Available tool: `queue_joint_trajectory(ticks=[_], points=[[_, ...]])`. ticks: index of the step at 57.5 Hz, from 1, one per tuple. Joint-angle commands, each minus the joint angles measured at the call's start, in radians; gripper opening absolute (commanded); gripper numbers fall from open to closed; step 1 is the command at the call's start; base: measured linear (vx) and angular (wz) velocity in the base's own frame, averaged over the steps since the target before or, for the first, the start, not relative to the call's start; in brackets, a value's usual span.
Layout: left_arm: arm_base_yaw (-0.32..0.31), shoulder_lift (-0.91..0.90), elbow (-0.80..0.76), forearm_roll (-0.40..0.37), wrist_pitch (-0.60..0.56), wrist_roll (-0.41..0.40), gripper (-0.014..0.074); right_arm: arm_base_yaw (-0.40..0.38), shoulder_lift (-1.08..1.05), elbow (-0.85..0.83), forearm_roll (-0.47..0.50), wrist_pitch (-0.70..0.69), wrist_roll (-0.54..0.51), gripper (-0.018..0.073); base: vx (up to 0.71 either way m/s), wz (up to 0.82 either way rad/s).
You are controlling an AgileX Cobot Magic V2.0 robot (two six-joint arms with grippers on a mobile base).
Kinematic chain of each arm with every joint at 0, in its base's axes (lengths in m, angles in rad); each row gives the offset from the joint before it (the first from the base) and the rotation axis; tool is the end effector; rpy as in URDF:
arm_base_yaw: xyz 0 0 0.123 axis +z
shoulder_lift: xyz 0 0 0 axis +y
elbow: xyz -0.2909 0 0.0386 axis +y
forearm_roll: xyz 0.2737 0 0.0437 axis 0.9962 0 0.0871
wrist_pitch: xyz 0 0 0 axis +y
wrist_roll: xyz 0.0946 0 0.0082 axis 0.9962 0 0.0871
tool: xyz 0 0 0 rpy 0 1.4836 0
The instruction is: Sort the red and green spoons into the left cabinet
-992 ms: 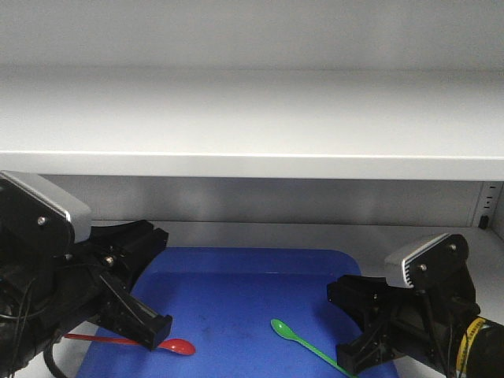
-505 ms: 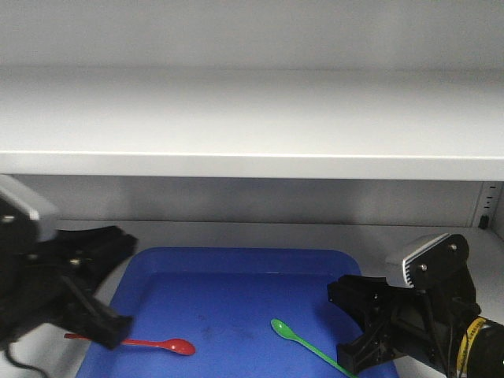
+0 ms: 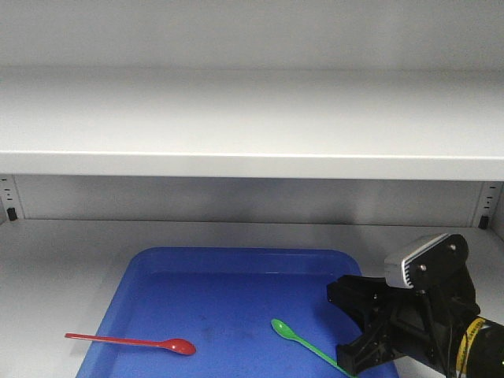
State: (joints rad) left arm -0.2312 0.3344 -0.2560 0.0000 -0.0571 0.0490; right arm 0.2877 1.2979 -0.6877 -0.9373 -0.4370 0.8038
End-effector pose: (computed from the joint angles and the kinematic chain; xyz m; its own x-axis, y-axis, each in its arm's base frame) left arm 0.1060 -0.0250 0.2832 0.0752 0.0326 -0.9966 0.2257 0.9730 0.0489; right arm 0.2733 0.1146 0.2701 -0.1894 -0.1400 -0.9719 -0.6018 0.7986 0.0022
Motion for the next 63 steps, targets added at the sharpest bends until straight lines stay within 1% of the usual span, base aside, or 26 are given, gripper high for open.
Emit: queue_joint_trajectory(ticks=[1, 3, 8, 16, 18, 20, 23, 34, 63], points=[[0.017, -0.112, 0.082, -0.031, -0.073, -0.002, -0.0006, 0.000, -0.028, -0.030, 0.019, -0.053, -0.003, -0.0004, 0.00, 0.00], [0.019, -0.157, 0.123, -0.032, -0.072, -0.006, -0.0006, 0.000, -0.028, -0.030, 0.019, -0.053, -0.003, -0.0004, 0.00, 0.00], [0.026, -0.250, 0.215, -0.041, -0.070, -0.049, -0.0006, 0.000, -0.028, -0.030, 0.019, -0.051, -0.003, -0.0004, 0.00, 0.00], [0.028, -0.342, 0.303, -0.041, -0.075, -0.055, -0.0006, 0.000, -0.028, -0.030, 0.019, -0.049, -0.003, -0.0004, 0.00, 0.00], [0.028, -0.363, 0.300, -0.038, -0.030, -0.049, -0.0006, 0.000, -0.028, -0.030, 0.019, -0.049, -0.003, -0.0004, 0.00, 0.00], [0.028, -0.369, 0.299, -0.037, -0.012, -0.049, -0.0006, 0.000, -0.028, -0.030, 0.019, -0.049, -0.003, -0.0004, 0.00, 0.00], [0.028, -0.365, 0.300, -0.026, -0.010, -0.049, -0.0006, 0.000, -0.028, -0.030, 0.018, -0.049, -0.003, -0.0004, 0.00, 0.00], [0.028, -0.364, 0.300, -0.030, 0.020, -0.049, -0.0006, 0.000, -0.028, -0.030, 0.019, -0.049, -0.003, -0.0004, 0.00, 0.00], [0.028, -0.364, 0.300, -0.030, 0.021, -0.049, -0.0006, 0.000, -0.028, -0.030, 0.019, -0.049, -0.003, -0.0004, 0.00, 0.00]])
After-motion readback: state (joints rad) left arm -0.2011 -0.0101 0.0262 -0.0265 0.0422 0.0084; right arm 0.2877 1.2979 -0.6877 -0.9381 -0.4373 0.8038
